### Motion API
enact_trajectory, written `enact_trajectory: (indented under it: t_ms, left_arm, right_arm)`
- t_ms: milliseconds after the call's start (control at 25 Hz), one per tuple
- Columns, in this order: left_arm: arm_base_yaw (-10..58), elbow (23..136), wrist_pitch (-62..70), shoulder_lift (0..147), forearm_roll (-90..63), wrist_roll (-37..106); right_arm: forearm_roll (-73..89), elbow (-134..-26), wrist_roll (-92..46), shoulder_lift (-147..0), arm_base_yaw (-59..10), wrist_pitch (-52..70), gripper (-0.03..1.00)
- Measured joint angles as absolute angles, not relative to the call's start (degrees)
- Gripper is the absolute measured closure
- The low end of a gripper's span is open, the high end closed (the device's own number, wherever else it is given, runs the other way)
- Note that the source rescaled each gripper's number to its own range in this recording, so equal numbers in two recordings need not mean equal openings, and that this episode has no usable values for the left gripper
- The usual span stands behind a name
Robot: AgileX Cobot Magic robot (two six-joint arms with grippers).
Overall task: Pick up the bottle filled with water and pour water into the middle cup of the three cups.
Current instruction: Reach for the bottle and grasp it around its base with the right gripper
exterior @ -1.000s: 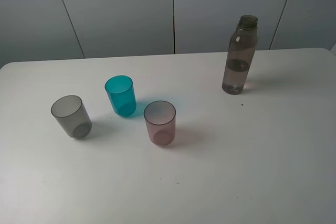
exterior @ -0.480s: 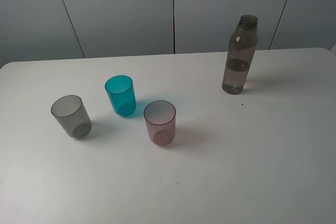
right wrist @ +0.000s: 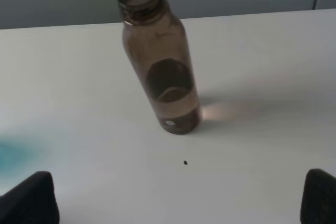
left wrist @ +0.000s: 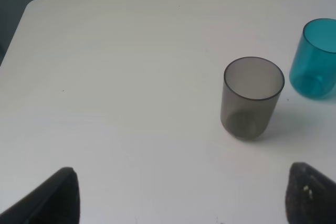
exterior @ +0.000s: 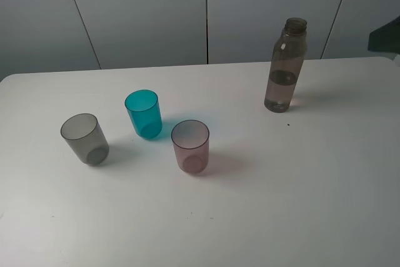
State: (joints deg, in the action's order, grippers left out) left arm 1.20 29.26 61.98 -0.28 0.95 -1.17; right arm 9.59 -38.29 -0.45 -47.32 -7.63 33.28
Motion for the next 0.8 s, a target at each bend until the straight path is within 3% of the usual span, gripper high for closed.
enact_trajectory:
  t_ms: [200, 560, 800]
  left_arm:
    - [1.2, 29.3, 62.0, -0.3, 0.9, -1.2]
    - [1.2, 29.3, 62.0, -0.3, 0.9, -1.2]
    - [1.2, 29.3, 62.0, -0.3, 0.9, -1.2]
  right_arm:
    - [9.6, -38.3, -0.9, -54.6, -13.8, 27.5, -0.03]
    - [9.6, -38.3, -0.9, -70.6, -14.2, 19.6, -0.03]
    - [9.6, -31.6, 0.5, -79.9, -14.2, 3.7, -0.03]
